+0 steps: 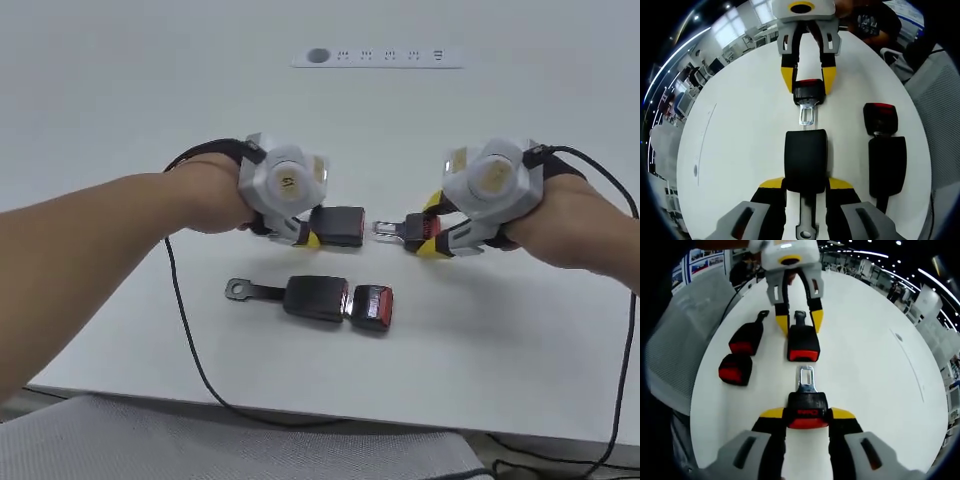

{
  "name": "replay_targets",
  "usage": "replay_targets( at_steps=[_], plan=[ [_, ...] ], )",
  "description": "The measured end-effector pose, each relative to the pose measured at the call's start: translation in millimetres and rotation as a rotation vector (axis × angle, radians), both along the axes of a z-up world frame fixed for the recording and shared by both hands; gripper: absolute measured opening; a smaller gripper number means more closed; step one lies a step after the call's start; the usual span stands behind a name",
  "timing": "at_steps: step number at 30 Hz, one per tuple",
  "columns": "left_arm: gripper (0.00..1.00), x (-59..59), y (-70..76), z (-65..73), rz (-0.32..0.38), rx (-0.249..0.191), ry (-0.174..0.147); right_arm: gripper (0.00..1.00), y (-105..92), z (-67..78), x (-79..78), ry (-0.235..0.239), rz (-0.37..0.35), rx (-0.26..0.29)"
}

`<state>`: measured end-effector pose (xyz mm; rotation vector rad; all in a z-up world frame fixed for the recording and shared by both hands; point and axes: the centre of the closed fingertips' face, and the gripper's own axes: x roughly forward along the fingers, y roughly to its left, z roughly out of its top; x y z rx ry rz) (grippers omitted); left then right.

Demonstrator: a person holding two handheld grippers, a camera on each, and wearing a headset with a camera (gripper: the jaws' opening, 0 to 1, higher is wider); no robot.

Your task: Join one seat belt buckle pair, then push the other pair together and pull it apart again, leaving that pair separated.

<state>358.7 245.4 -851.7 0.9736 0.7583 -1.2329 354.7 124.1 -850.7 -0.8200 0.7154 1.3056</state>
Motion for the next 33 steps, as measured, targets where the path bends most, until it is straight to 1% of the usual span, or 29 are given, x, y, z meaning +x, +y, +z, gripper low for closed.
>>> replay_targets(
  at_steps=[9, 15, 19, 24, 25, 26, 28, 33],
  plan=[
    [0.30, -0.3, 0.4, 0.0, 0.011, -0.009, -0.002, 0.32, -34.9, -0.8, -2.0, 0.005, -0.009, -0.020],
    [0.30, 0.0, 0.3, -0.2, 0.014, 0.000, -0.004, 0.32, -57.0, -2.0, -2.1, 0.002, -0.024, -0.038],
    [0.31, 0.2, 0.4, -0.4, 0.020, 0.002, -0.003, 0.32, -67.7, -2.1, -1.9, -0.002, -0.027, -0.051],
    [0.31, 0.2, 0.0, -0.3, 0.024, 0.011, -0.003, 0.33, -74.4, -3.6, -1.9, -0.020, -0.013, -0.075],
    [0.31, 0.3, 0.1, -0.3, 0.026, 0.012, -0.004, 0.33, -75.9, -5.7, -2.2, -0.033, 0.004, -0.091],
    [0.31, 0.4, -0.2, -0.3, 0.033, 0.015, -0.004, 0.34, -75.3, -5.0, -2.4, -0.037, 0.022, -0.087],
    [0.31, -0.1, -0.2, 0.0, 0.026, 0.018, -0.010, 0.34, -76.2, -4.8, -1.3, -0.018, -0.007, -0.085],
    [0.32, 0.0, 0.0, 0.2, 0.027, 0.014, -0.012, 0.35, -76.2, -5.0, -2.2, -0.012, 0.001, -0.098]
  ],
)
